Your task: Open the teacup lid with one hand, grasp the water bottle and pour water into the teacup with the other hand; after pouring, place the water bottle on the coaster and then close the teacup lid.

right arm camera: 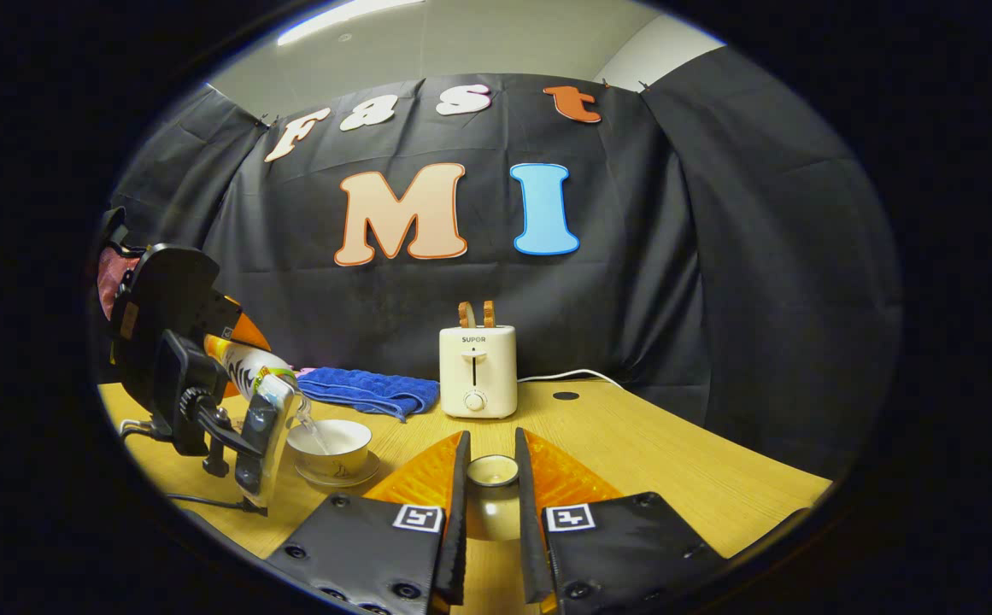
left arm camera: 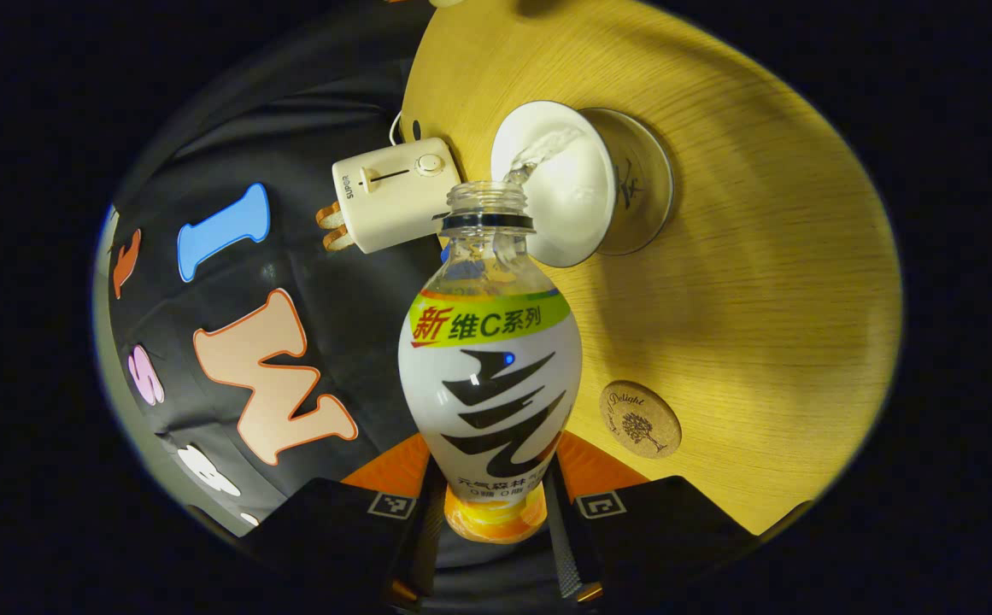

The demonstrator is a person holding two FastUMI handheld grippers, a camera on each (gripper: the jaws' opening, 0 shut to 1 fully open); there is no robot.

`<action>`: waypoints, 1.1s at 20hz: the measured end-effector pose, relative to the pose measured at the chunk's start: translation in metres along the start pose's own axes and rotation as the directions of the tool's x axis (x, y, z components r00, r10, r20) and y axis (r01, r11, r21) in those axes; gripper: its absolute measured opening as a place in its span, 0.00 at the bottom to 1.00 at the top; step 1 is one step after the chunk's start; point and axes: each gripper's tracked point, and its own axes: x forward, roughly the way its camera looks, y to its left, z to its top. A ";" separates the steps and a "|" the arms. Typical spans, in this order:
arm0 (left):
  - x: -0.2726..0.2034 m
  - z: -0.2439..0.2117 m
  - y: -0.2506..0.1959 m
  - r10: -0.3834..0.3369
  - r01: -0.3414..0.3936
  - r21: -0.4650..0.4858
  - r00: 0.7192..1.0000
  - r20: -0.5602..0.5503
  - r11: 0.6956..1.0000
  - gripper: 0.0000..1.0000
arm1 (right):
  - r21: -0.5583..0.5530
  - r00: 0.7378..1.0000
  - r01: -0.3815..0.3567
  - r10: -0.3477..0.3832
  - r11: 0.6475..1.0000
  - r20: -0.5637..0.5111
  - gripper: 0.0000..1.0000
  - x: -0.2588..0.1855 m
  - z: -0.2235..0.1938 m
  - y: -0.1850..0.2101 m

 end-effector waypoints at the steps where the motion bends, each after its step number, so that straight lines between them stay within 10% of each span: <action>1: 0.000 0.000 -0.001 -0.003 0.003 0.008 1.000 -0.003 1.000 0.53 | 0.000 1.000 0.000 0.000 1.000 0.000 0.30 0.000 0.000 0.000; 22: 0.008 -0.003 0.011 0.002 0.002 0.112 0.999 -0.036 0.994 0.53 | 0.000 1.000 -0.005 0.005 1.000 -0.006 0.29 0.001 0.000 0.001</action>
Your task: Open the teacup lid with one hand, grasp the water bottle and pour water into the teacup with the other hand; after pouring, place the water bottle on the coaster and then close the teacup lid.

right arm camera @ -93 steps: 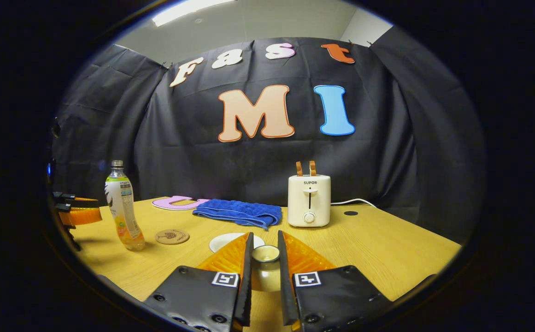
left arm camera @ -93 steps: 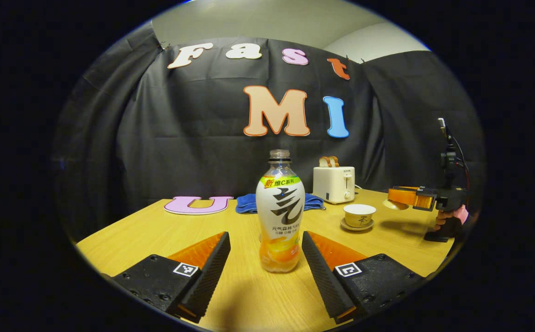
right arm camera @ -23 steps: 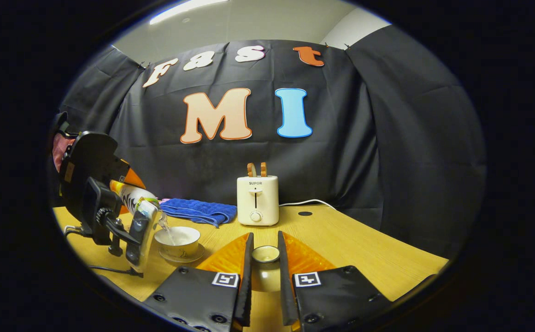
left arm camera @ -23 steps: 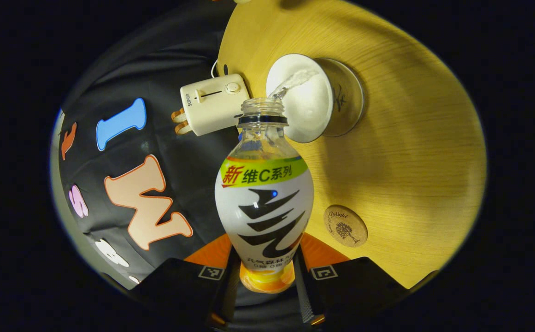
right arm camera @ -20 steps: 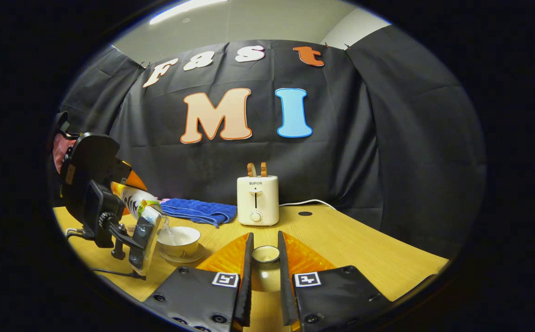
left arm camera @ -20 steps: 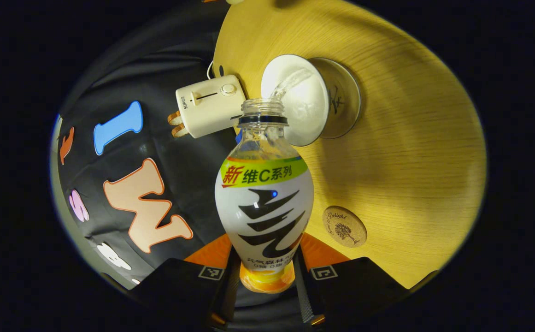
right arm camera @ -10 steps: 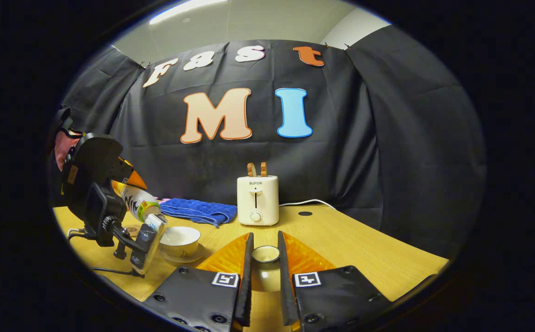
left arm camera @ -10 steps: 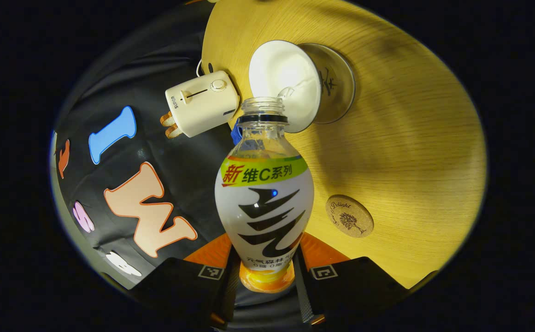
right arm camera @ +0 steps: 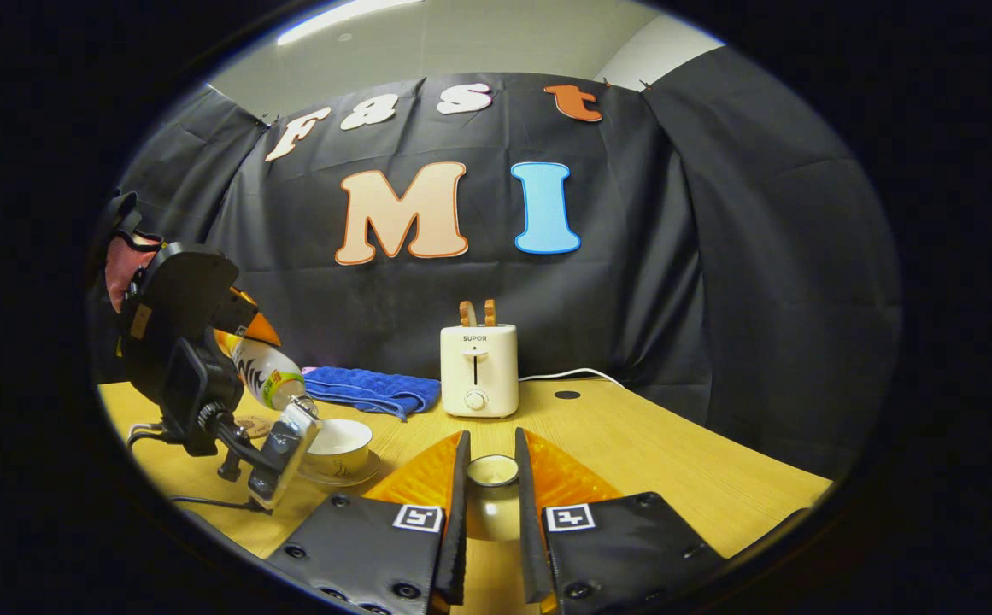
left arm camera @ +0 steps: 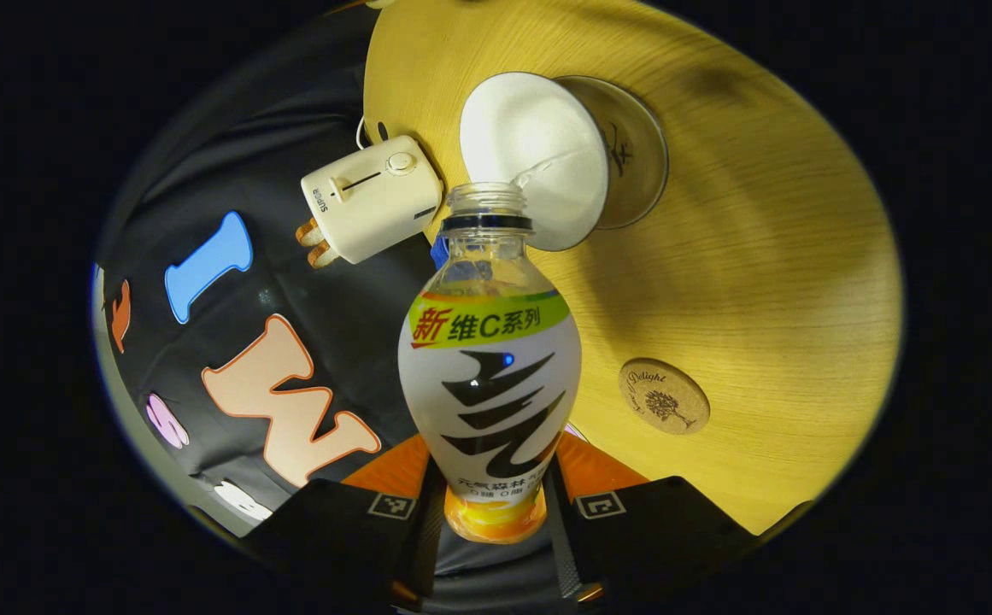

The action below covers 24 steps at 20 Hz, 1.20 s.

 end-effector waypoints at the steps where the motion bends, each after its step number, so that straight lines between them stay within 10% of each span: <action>1: 0.001 0.002 -0.005 -0.017 0.018 -0.046 1.000 0.015 0.999 0.52 | 0.000 1.000 0.000 0.000 1.000 0.000 0.30 0.000 0.000 0.000; 6: 0.003 0.012 -0.024 -0.048 0.087 -0.336 0.991 0.121 0.938 0.53 | 0.000 1.000 0.000 0.000 1.000 0.000 0.30 0.000 0.000 0.000; 10: 0.000 0.008 -0.028 -0.007 0.124 -0.570 0.979 0.202 0.812 0.51 | 0.000 1.000 -0.001 0.001 1.000 -0.001 0.29 0.001 -0.001 0.001; 17: -0.008 0.006 -0.018 0.136 0.221 -0.871 0.942 0.307 0.438 0.52 | -0.001 1.000 0.006 -0.006 1.000 0.000 0.30 0.000 0.000 -0.001; 24: -0.004 0.008 -0.011 0.323 0.307 -0.951 0.896 0.305 0.047 0.52 | -0.002 1.000 0.016 -0.016 1.000 0.001 0.30 0.000 0.000 -0.002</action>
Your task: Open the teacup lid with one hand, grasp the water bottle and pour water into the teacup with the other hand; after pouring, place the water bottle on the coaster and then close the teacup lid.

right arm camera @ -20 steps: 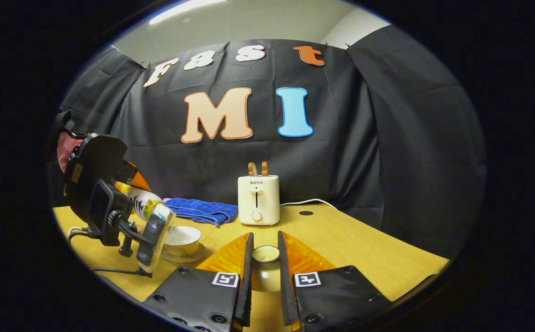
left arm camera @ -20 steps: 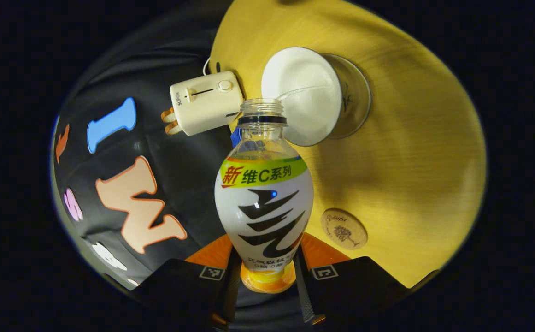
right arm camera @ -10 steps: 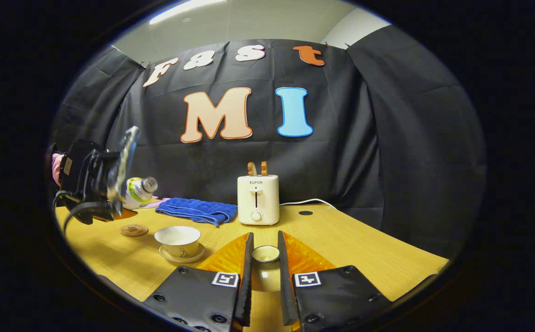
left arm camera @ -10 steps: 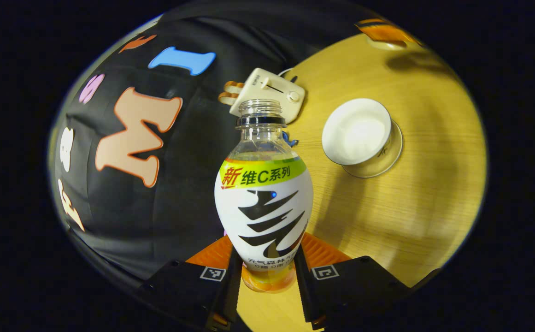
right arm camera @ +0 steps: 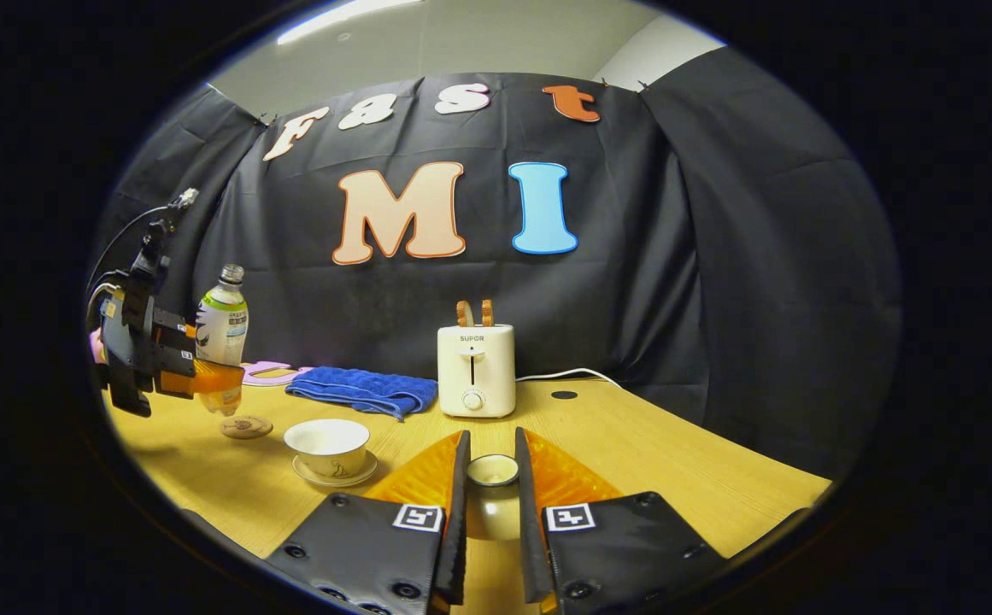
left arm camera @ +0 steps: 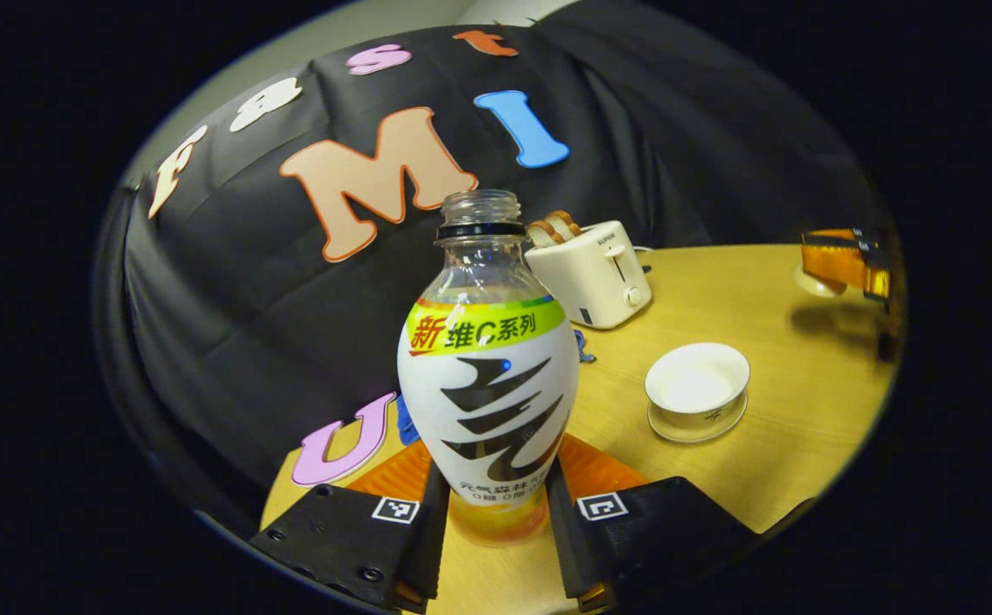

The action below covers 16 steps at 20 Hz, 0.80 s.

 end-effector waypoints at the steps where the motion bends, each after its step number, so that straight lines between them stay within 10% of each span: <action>1: 0.003 0.000 0.002 0.012 -0.011 -0.046 1.000 0.020 0.999 0.50 | 0.000 1.000 0.004 -0.004 1.000 0.004 0.29 0.000 0.001 -0.001; 7: 0.019 -0.008 0.004 0.034 -0.005 -0.310 0.995 0.090 0.951 0.52 | -0.001 1.000 0.014 -0.014 1.000 0.002 0.29 0.000 0.000 -0.002; 16: 0.025 -0.015 0.004 0.012 0.020 -0.376 0.996 0.083 0.926 0.53 | -0.001 1.000 0.017 -0.017 1.000 0.003 0.29 0.000 0.000 -0.002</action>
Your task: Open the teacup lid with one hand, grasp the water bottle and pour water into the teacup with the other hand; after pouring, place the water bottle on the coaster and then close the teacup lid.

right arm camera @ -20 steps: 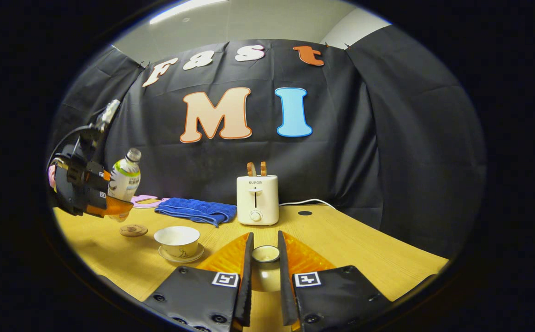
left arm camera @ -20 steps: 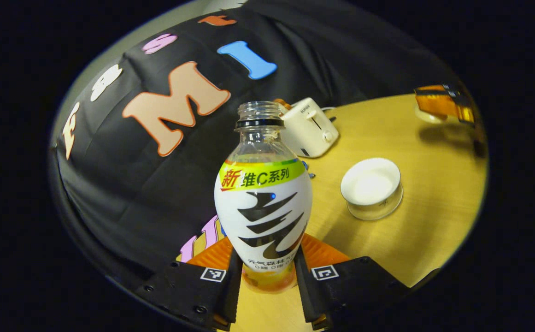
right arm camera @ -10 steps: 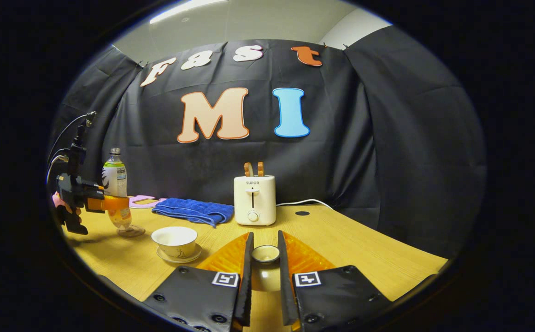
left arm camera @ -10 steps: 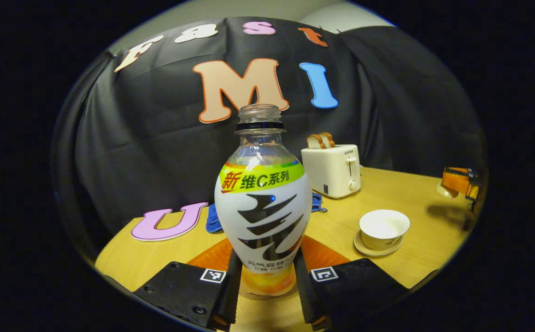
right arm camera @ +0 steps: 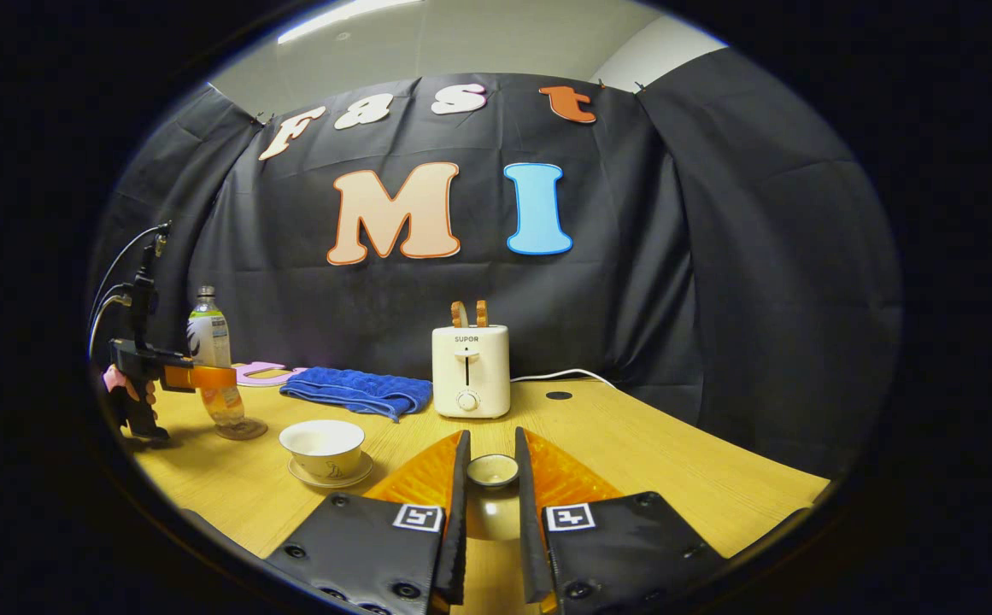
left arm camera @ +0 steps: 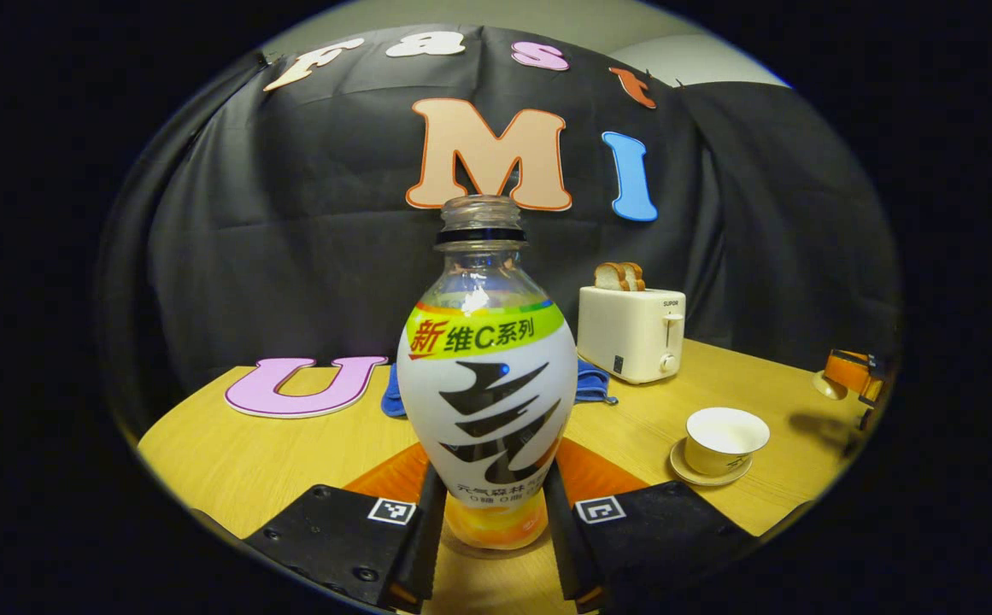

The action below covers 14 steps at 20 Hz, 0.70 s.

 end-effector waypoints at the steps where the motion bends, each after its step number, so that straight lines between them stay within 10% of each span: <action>1: 0.001 -0.002 0.002 0.005 -0.005 0.001 1.000 -0.012 1.000 0.54 | 0.000 1.000 0.000 0.000 1.000 0.000 0.29 0.000 0.000 0.000; 14: 0.001 -0.009 0.006 0.016 -0.016 -0.004 0.999 -0.032 1.000 0.70 | 0.000 1.000 -0.002 0.002 1.000 0.002 0.30 0.001 0.000 0.001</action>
